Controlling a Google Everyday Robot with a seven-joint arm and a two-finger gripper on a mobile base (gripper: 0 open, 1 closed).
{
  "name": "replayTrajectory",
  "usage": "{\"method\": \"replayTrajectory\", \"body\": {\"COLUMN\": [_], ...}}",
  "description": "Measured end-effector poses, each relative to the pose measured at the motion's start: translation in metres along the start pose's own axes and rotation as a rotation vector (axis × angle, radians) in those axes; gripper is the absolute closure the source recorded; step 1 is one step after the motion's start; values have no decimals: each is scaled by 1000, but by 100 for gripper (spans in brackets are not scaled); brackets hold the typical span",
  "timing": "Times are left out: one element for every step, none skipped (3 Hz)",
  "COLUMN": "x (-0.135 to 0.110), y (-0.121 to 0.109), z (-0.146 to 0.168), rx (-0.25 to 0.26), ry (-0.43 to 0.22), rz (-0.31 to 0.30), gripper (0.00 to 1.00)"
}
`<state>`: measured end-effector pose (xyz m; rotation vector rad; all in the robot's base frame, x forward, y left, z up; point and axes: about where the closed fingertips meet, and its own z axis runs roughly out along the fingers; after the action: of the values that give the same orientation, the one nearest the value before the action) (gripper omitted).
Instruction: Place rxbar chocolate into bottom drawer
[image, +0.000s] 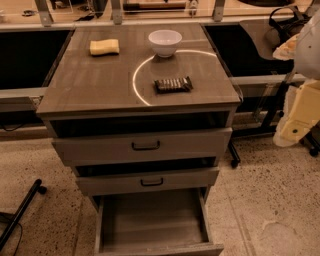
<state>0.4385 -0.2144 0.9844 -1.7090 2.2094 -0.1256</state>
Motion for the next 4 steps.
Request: {"method": "replayTrajectory", "body": {"x": [0, 3, 3, -8], "y": [0, -1, -1, -10], "z": [0, 5, 5, 10], "rx": [0, -9, -9, -17], "ry": [0, -20, -20, -53], "rz": [0, 9, 9, -24], "gripper": [0, 0, 0, 0]}}
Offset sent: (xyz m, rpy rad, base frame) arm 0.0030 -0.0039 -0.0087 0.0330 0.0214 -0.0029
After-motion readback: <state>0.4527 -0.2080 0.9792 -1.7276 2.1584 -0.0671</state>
